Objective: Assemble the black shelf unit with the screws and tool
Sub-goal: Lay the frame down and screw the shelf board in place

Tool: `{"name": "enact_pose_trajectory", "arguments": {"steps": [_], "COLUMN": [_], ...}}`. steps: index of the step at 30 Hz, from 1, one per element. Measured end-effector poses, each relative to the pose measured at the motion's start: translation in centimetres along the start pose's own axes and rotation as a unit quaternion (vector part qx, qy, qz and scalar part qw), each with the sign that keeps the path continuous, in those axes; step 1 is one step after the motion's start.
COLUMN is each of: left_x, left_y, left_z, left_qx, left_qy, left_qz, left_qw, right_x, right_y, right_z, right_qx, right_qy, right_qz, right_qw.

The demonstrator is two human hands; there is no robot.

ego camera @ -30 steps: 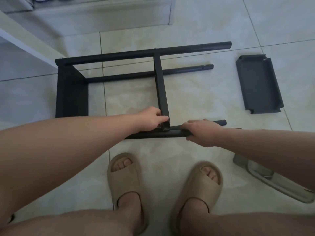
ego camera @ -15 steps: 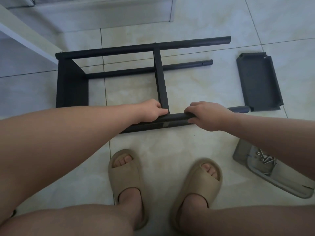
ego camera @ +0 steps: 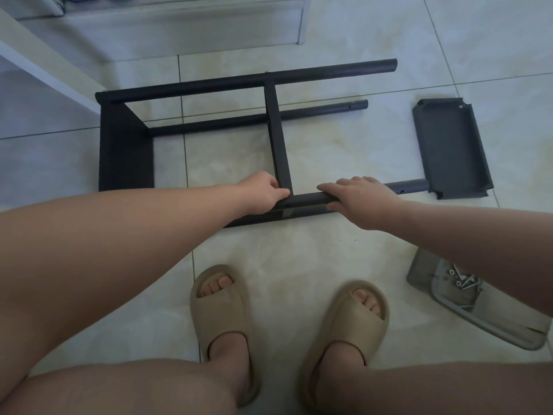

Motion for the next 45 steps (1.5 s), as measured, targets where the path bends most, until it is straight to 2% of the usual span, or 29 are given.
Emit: {"name": "enact_pose_trajectory", "arguments": {"steps": [2,4,6,8,12,18,25,29,33,37,45], "left_x": [-0.2,-1.0,-3.0,-5.7,-10.4,-15.1,-19.3,-20.2,-19.2,-18.4,-17.7], "left_y": [-0.1,0.4,0.7,0.3,-2.3,-8.6,-17.8,-22.9,-26.2,-26.9,-27.0], "left_z": [-0.4,-0.9,-1.2,-1.2,-1.2,-0.7,-0.6,-0.5,-0.5,-0.3,0.2], "left_qx": [-0.043,-0.12,-0.181,-0.194,-0.143,0.009,0.12,0.167,0.217,0.186,0.149], "left_qy": [0.013,0.015,-0.04,-0.116,-0.229,-0.333,-0.429,-0.474,-0.465,-0.477,-0.495], "left_qz": [0.001,0.059,0.139,0.165,0.202,0.318,0.383,0.437,0.492,0.489,0.47], "left_qw": [0.999,0.991,0.973,0.96,0.941,0.888,0.809,0.746,0.703,0.706,0.715], "right_x": [-0.7,-1.8,-3.4,-5.5,-9.9,-15.5,-20.1,-21.8,-22.8,-24.0,-24.7], "right_y": [-0.3,-0.2,-0.1,-0.2,-1.1,-5.6,-11.2,-16.3,-20.2,-22.5,-23.9], "right_z": [-0.7,-1.9,-3.5,-5.2,-8.7,-15.0,-19.7,-19.5,-17.8,-15.7,-12.9], "right_qx": [-0.015,-0.032,-0.052,-0.053,-0.032,-0.002,-0.07,0.024,0.09,0.084,0.047], "right_qy": [-0.005,-0.009,-0.015,-0.029,-0.073,-0.154,-0.219,-0.252,-0.301,-0.343,-0.372], "right_qz": [-0.007,0.002,0.003,-0.004,-0.022,-0.007,0.069,0.111,0.176,0.234,0.255], "right_qw": [1.0,0.999,0.999,0.998,0.997,0.988,0.971,0.961,0.933,0.906,0.891]}}
Point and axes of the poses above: each hand's wrist, its own z-axis towards the middle knuckle, its own y-axis out of the back of the hand, x = y × z, the point moved 4 cm from there along z, towards the middle knuckle, and after that the axes turned 13 degrees about -y, right-handed, at the moved point
